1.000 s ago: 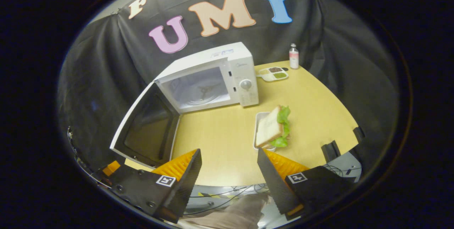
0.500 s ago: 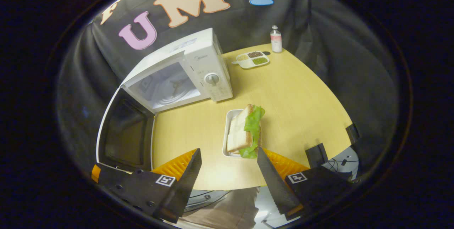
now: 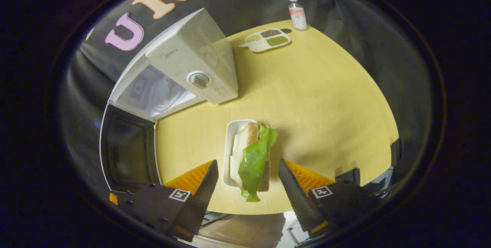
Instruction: Open the microwave oven with the left hand, put the food in, and close the microwave oven.
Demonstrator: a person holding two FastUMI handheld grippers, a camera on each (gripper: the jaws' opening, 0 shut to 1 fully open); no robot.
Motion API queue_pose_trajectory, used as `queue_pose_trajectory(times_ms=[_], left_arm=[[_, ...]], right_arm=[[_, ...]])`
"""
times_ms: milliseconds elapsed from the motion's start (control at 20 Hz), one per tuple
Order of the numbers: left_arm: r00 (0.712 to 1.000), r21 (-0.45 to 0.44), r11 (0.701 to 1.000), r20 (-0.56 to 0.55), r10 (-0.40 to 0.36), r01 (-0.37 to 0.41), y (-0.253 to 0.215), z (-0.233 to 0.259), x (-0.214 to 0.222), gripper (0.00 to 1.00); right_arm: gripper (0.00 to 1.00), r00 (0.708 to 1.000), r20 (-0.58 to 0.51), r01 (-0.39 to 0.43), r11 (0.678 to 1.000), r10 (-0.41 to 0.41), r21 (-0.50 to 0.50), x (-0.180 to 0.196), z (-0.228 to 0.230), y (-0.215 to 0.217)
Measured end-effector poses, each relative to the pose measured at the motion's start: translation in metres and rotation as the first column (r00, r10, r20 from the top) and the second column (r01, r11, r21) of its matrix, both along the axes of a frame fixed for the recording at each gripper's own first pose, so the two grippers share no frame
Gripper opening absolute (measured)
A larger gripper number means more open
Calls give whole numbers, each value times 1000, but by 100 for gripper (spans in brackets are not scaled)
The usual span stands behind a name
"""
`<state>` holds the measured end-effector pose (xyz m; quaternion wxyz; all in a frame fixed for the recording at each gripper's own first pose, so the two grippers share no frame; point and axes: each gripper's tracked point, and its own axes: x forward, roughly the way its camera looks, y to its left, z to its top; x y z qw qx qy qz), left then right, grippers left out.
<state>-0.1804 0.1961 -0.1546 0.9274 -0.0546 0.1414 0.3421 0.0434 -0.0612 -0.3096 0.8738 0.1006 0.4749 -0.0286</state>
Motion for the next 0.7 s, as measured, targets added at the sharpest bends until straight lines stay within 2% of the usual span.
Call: queue_pose_trajectory(times_ms=[50, 100, 150, 250, 450, 500, 550, 600, 700], left_arm=[[1000, -6, 1000, 0, 21, -21, -3, -2, -2, 98], [999, -10, 999, 2, 42, -42, -7, -3, -5, 98], [998, -9, 998, 4, 60, -60, -10, -2, -6, 95], [996, 10, 996, 13, 91, -91, -14, 2, -10, 96], [992, 19, 992, 42, 122, -123, -24, 6, -5, 98], [992, 20, 992, 41, 121, -122, -28, 6, -5, 98], [992, 25, 992, 33, 124, -125, -29, 4, -6, 98], [992, 28, 992, 31, 125, -126, -29, 3, -7, 98], [991, 8, 992, 32, 129, -129, -33, 1, -8, 95]], right_arm=[[98, 1000, -29, -11, 1000, 11, 8, 0, -8, -1], [88, 998, -56, -21, 1000, 22, 20, 2, -14, -1], [88, 997, -73, -26, 999, 28, 27, 4, -19, -1], [88, 995, -99, -26, 999, 30, 37, 7, -29, -4], [55, 986, -163, -11, 995, 28, 100, 8, -41, 2], [59, 985, -169, -19, 994, 37, 108, 8, -44, 4], [49, 984, -172, -15, 993, 35, 116, 11, -41, 3], [46, 983, -181, -19, 992, 41, 124, 10, -42, 6], [45, 983, -181, 1, 988, 28, 157, 10, -28, 5]])
